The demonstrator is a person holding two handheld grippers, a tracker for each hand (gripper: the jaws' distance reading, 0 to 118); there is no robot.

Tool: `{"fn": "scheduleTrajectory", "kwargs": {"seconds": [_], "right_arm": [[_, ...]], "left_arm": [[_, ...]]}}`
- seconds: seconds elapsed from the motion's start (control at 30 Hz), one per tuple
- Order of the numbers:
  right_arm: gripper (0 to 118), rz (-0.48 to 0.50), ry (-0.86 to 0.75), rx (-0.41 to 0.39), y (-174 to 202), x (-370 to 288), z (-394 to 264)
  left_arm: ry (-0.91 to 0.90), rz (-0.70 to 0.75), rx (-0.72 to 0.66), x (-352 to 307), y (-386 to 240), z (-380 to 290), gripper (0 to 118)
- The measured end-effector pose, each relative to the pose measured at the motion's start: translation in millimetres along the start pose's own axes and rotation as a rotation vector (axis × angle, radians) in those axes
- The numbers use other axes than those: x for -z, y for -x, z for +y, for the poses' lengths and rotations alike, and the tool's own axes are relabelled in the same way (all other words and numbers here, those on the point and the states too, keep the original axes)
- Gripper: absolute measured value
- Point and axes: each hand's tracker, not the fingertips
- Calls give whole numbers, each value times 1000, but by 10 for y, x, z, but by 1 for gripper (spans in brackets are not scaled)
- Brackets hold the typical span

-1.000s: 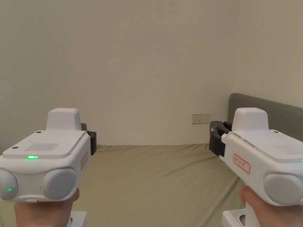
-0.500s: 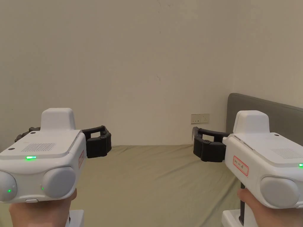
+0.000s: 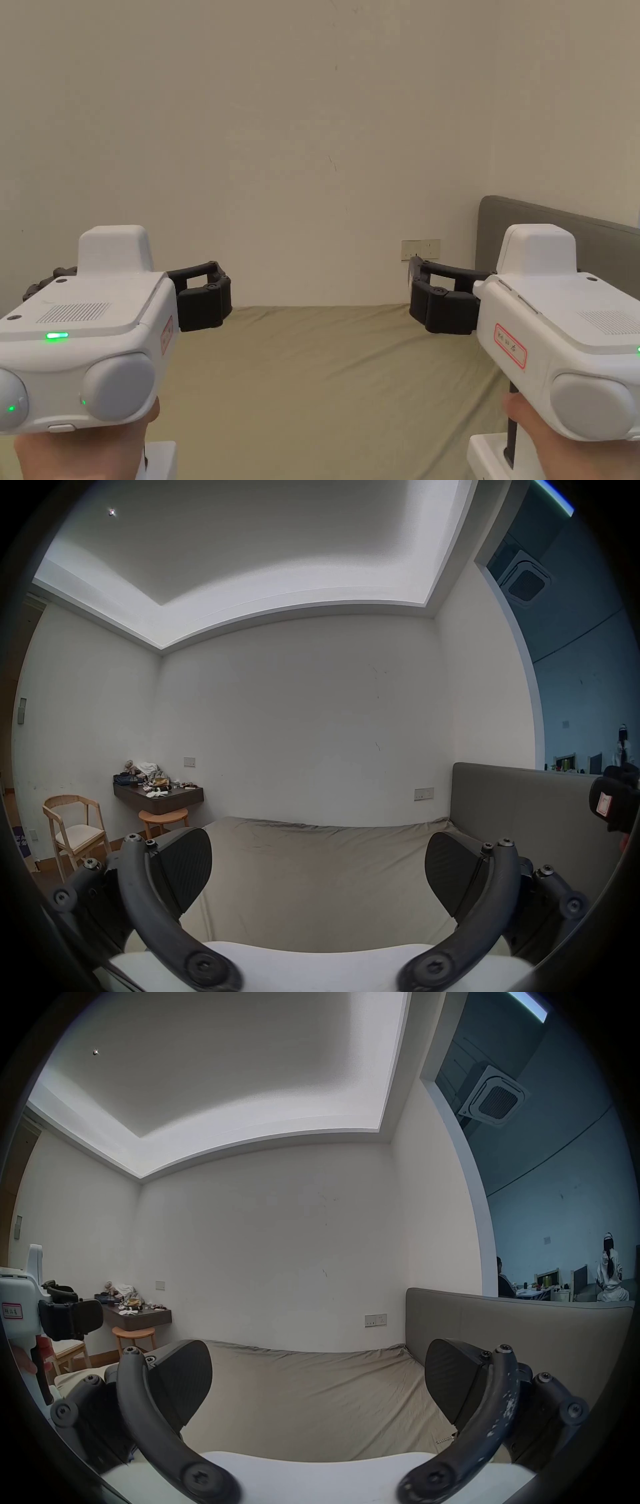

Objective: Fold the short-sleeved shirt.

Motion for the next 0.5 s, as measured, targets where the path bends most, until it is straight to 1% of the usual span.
{"fn": "scheduleTrajectory", "kwargs": {"seconds": [0.5], "right_arm": [[118, -3, 5, -14, 20, -6, 22]], "left_arm": [[-3, -1, 16, -8, -30, -12, 118]]}}
